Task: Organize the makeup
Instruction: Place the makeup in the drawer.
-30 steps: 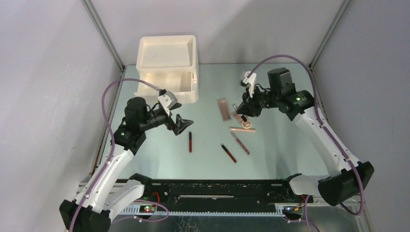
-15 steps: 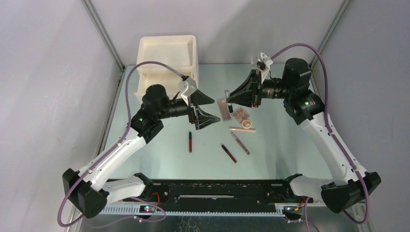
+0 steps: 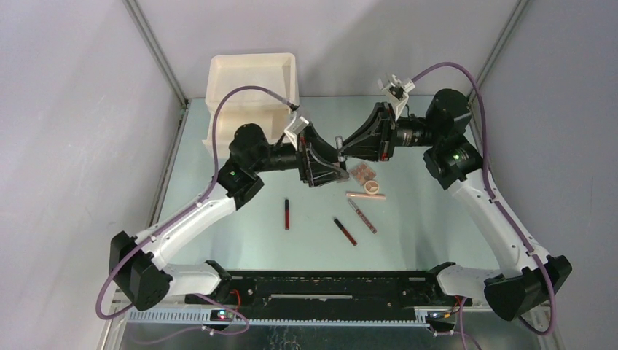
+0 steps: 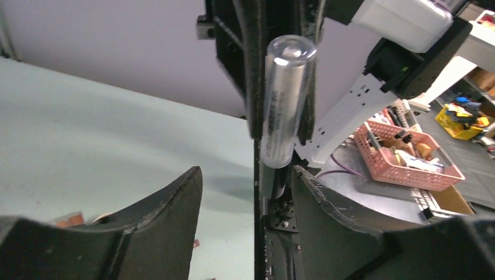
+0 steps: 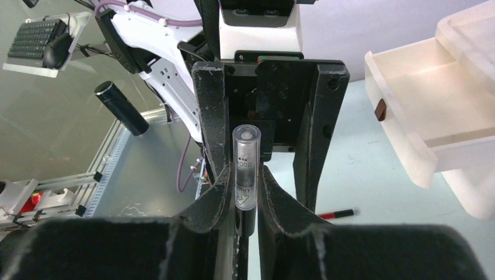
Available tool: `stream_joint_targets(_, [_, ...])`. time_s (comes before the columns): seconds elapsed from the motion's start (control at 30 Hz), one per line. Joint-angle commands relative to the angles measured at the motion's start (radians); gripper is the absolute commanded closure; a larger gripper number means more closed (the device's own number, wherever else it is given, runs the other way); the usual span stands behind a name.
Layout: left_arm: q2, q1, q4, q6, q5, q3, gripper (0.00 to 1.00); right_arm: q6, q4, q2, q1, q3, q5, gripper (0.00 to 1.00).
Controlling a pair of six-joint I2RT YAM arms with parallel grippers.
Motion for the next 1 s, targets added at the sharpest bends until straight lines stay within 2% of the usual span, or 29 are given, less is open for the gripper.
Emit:
stream_joint_targets(0.0, [0.015,-0.021,0.142,-0.098,0.060,0.064,0.41,0.075,0.086,0.006,0.008,0.003,-0.018,0.94])
stream_joint_targets(0.2, [0.014,-0.030,0.171,-0.103,0.083,0.055,0.67,0.068,0.077,0.016,0.009,0.002,-0.015,0.93])
stream_joint_targets(0.33, [-0.002,-0.028,0.173,-0.077,0.080,0.043,0.88,0.009,0.015,0.014,0.010,0.002,-0.007,0.91])
stream_joint_targets(0.37, [-0.006,-0.027,0.163,-0.065,0.079,0.043,0.93,-0.004,-0.010,0.013,0.009,0.000,-0.006,0.86])
stream_joint_targets(0.4, [-0.010,-0.024,0.139,-0.045,0.075,0.047,0.99,-0.021,-0.029,0.008,0.008,0.001,-0.002,0.71])
stream_joint_targets(0.43, [-0.017,-0.021,0.103,-0.016,0.069,0.054,1.00,-0.044,-0.052,0.001,0.004,0.002,0.009,0.53])
stream_joint_targets(0.47, [-0.027,-0.015,0.048,0.026,0.058,0.063,1.00,-0.078,-0.080,-0.011,-0.002,0.003,0.022,0.42])
stream_joint_targets(0.57, [-0.071,0.014,-0.222,0.276,-0.030,0.104,1.00,-0.193,-0.185,-0.055,-0.048,0.002,0.072,0.04])
stream_joint_targets(0.67, [-0.127,0.074,-0.529,0.558,-0.214,0.139,1.00,-0.359,-0.338,-0.100,-0.111,0.001,0.107,0.00])
stream_joint_targets(0.73, [-0.154,0.121,-0.654,0.765,-0.376,0.143,1.00,-0.476,-0.472,-0.116,-0.154,0.000,0.128,0.00])
stream_joint_targets(0.87, [-0.164,0.208,-0.710,1.170,-0.696,0.083,1.00,-0.611,-0.641,-0.145,-0.199,-0.065,0.234,0.00])
stream_joint_targets(0.97, [-0.114,0.300,-0.702,1.321,-0.779,0.081,1.00,-0.646,-0.682,-0.167,-0.203,-0.130,0.269,0.00])
